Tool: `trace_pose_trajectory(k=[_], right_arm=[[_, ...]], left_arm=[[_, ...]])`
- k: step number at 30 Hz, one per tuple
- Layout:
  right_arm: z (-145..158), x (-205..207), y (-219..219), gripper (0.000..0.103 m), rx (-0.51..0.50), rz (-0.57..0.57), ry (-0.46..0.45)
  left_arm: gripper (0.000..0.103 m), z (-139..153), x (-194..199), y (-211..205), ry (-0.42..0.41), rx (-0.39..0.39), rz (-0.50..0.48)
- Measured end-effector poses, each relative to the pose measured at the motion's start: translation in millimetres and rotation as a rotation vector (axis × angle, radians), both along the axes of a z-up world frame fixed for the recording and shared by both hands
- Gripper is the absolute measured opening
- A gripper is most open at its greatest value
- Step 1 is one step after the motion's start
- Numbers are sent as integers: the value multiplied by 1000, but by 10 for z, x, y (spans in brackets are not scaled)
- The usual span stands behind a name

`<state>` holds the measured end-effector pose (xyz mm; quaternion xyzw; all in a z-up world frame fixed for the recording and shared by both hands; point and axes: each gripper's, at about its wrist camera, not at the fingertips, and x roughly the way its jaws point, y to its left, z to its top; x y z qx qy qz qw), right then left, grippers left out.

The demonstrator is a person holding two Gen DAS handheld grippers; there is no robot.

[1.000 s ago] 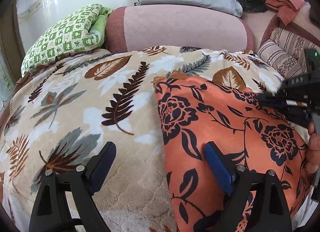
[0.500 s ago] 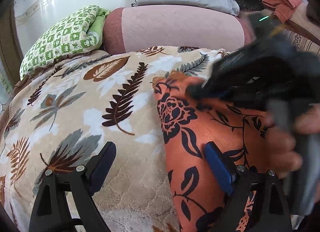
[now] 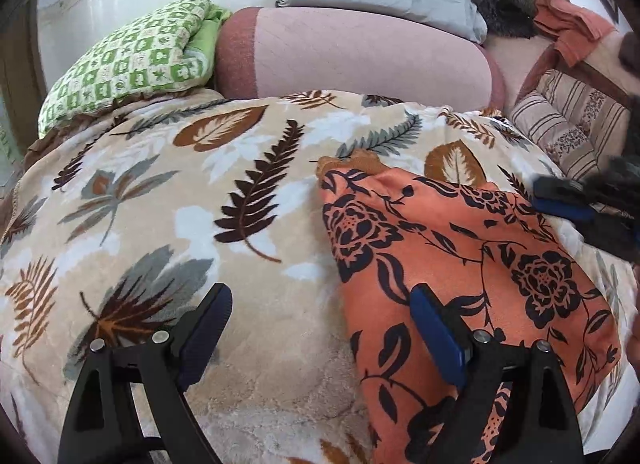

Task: Fold small clothes

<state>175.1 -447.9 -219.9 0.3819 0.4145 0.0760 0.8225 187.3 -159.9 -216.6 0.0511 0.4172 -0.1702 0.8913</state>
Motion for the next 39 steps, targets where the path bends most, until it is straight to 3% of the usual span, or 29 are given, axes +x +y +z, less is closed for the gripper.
trace_pose_trajectory(k=[2,7,10,13,24,29,34,38,39], right_arm=[[15,-215,-13,16,31,7,15],[-70,-628,47,16,-75,-20,123],[-230,-878,-76,15,-46,-82,154],[-379,-891,-114,14,-22,-90,189],[-34,-1020,79,16,-91,-18,88],[-362,-967,81,15,-106,-13,219],[-113,-1007,26,17,-139,-31,110],[-35,-1083,-162,17,-85,-95,38],[-23,-1108,-216,26,-85,-114,30]], left_arm=[[90,3,-23,-3,-3,9,0],[91,-15,-89,-8,-20,32,-5],[91,-35,-99,-6,-24,38,-8],[91,-43,-107,-3,-31,45,-8],[91,-45,-97,-12,-29,49,-10],[91,-38,-110,-17,-32,52,-10],[90,51,-157,10,-56,38,-15],[90,100,-150,51,-63,40,-8],[90,116,-146,72,-66,39,-3]])
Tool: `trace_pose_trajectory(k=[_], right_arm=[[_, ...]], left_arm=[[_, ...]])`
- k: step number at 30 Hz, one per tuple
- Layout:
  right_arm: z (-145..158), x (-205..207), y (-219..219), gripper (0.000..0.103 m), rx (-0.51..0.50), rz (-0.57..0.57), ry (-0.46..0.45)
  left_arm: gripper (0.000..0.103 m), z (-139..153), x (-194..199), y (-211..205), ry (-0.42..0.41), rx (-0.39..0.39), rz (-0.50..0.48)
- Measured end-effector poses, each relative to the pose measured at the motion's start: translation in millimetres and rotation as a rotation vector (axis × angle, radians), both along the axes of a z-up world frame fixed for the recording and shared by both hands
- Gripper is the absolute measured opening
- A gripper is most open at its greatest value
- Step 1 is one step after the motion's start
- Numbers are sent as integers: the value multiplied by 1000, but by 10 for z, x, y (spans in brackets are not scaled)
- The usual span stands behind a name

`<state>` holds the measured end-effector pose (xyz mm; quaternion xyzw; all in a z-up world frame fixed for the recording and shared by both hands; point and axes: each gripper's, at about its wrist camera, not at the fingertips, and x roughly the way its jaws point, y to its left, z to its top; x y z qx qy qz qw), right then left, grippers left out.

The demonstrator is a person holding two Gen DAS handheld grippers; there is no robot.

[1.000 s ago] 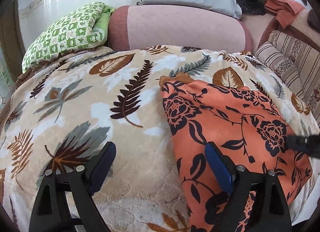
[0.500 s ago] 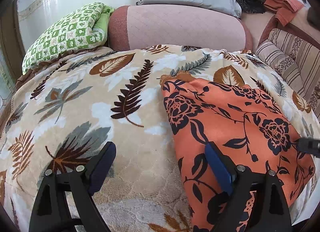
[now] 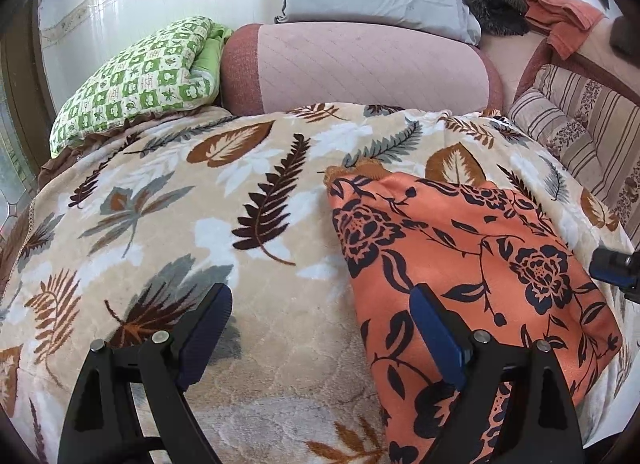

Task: Fold small clothes

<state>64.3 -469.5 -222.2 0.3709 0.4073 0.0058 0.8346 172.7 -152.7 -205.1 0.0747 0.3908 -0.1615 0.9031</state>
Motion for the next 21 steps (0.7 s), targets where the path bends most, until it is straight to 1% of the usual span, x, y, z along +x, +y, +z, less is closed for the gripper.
trace_pose_trajectory(k=[1,3,5,7,10,12,17,21], right_arm=[[10,-28,-69,49,10,-21,-13],[9,-94,-179,87,57,-62,-42],[48,-166,-296,87,93,-101,-91],[66,-186,-325,87,103,-104,-103],[39,-157,-351,87,120,-94,-83],[32,-116,-315,87,111,-85,-75],[54,-55,-247,87,97,-58,-84],[51,-18,-200,87,94,-49,-81]], left_arm=[[90,16,4,21,-3,-1,4],[90,56,13,79,-14,-2,16],[90,105,25,148,-32,-2,35],[90,155,34,211,-52,1,54],[91,211,48,286,-72,8,79],[91,235,66,339,-79,8,93],[91,297,105,506,-103,9,139],[91,298,127,591,-97,2,157]])
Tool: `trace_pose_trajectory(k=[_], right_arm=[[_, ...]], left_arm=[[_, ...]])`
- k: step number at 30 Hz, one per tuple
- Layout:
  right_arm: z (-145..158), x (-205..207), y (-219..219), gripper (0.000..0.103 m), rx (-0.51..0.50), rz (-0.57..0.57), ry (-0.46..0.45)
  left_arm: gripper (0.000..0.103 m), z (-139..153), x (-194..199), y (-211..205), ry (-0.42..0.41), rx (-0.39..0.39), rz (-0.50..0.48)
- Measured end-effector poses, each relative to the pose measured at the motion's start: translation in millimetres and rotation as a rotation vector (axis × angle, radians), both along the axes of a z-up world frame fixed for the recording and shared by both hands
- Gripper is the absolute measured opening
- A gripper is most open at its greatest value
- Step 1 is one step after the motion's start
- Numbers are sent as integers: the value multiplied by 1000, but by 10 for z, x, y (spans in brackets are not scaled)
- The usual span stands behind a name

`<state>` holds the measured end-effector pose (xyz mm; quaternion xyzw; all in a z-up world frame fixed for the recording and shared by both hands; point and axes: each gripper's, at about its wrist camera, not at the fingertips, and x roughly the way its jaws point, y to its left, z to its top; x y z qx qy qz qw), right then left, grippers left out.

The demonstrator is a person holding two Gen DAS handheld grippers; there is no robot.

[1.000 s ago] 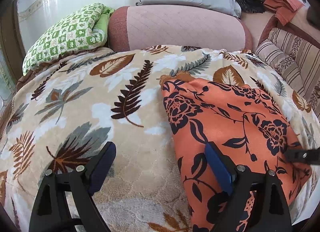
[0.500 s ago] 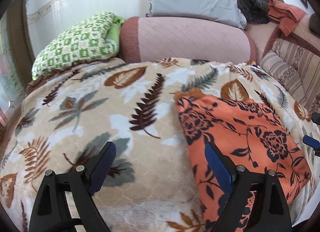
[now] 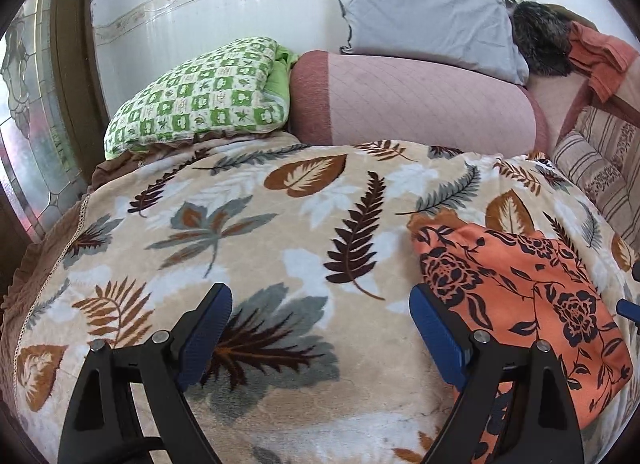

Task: Fold small clothes

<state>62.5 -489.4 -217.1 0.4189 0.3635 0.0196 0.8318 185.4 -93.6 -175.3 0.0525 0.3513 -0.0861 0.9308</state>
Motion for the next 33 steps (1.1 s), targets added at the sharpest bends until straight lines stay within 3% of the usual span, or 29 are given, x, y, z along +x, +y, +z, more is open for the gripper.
trace_pose_trajectory(k=[14,16,19,24,33], right_arm=[[-32,74,34,87,-9,27,16],[-53,81,36,87,-13,36,31],[-108,86,10,87,-17,44,58],[-292,131,-122,87,37,53,104],[-665,341,-235,86,94,93,201]], left_arm=[[91,-10,-2,-4,11,-6,-22],[92,-63,15,-53,52,-22,-70],[96,-255,68,-176,195,-74,-186],[96,-524,156,-296,418,-275,-324],[96,-783,172,-557,565,-383,-446]])
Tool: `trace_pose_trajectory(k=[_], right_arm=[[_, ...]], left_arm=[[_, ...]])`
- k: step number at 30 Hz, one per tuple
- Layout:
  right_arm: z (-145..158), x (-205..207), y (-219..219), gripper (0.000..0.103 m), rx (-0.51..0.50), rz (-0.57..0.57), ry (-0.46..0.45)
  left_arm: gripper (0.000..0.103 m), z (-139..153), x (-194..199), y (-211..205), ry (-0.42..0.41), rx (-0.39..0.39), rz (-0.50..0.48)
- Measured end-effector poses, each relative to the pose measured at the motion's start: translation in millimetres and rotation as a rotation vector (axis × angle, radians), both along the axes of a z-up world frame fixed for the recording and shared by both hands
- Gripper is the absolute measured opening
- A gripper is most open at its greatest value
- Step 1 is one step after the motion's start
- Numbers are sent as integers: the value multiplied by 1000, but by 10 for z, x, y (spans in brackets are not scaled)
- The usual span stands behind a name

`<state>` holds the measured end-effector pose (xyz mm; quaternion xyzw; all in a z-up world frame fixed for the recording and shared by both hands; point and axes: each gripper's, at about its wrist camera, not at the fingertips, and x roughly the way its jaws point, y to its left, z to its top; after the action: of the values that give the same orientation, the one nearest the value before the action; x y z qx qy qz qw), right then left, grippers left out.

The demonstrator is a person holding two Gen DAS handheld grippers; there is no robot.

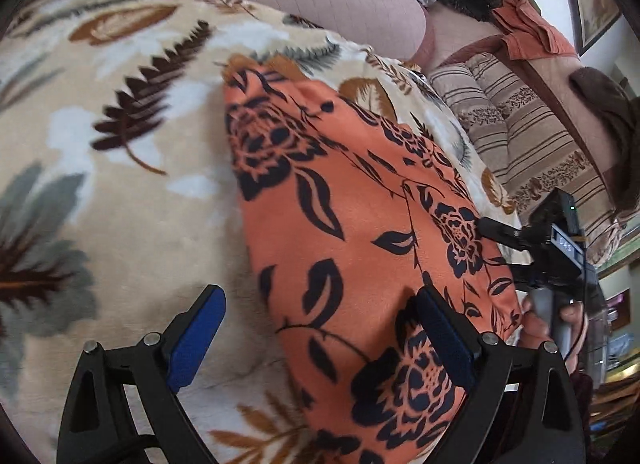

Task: Fold small clothes

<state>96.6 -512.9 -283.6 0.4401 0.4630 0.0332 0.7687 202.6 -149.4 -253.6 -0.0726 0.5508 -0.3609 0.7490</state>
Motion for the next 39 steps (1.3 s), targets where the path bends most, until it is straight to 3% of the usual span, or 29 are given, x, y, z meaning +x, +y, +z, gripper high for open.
trace_pose_trajectory(k=[6,10,13,19,20,23,26,28,33,39], right_arm=[[-60,60,47,87,29,16,-22],[-92,137,243,87,121,89,-47],[-54,182,406,85,48,104,-46],[48,184,578,63,-20,115,-66],[89,163,578,61,-32,117,-81],[236,110,637,58,-61,106,-131],[360,70,717,55,-90,99,-171],[418,84,785,47,-97,111,-192],[608,79,1088,46,-134,157,-253],[738,86,1401,46,-98,194,-327]], left_arm=[[96,-51,41,-136,16,-59,-21],[96,-67,25,-211,3,-60,-32],[95,-66,35,-210,-3,-72,-28],[68,-17,63,-164,-24,-86,7],[62,-5,66,-137,-25,-89,12],[55,68,42,-53,-40,-97,21],[55,155,5,34,-66,-88,42],[55,221,-15,130,-81,-84,64],[55,439,-64,455,-107,-98,120],[55,665,-187,830,-168,-80,165]])
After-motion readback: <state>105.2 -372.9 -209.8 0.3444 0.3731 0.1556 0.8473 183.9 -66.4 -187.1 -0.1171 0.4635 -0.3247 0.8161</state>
